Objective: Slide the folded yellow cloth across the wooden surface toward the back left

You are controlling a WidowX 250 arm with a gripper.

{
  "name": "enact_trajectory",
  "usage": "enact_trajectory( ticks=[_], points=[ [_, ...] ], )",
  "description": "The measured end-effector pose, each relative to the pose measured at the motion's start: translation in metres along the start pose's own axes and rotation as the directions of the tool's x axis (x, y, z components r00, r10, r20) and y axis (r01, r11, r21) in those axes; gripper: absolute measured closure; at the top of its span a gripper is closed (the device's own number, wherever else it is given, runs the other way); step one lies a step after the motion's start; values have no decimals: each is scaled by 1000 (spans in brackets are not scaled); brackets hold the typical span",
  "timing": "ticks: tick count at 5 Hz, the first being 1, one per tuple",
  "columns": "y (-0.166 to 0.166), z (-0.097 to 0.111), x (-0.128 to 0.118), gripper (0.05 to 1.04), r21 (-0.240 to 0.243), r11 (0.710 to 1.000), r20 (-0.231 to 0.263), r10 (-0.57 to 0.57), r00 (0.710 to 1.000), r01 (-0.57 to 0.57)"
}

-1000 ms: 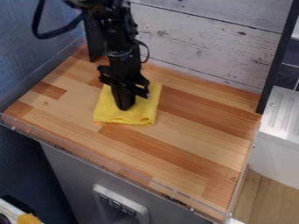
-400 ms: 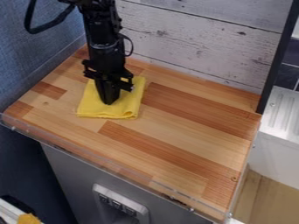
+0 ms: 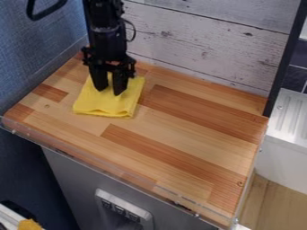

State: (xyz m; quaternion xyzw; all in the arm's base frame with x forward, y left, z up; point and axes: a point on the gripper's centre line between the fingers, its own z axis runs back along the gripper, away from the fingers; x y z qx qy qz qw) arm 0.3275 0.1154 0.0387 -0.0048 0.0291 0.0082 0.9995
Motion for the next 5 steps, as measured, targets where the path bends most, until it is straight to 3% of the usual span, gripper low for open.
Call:
enact_trajectory(
  ticks=[1, 5],
  points=[
    [-4, 12, 8, 93, 2, 1000, 12, -6, 1000, 6],
    [-20, 59, 34, 86, 23, 1000, 83, -10, 996, 8]
  ],
)
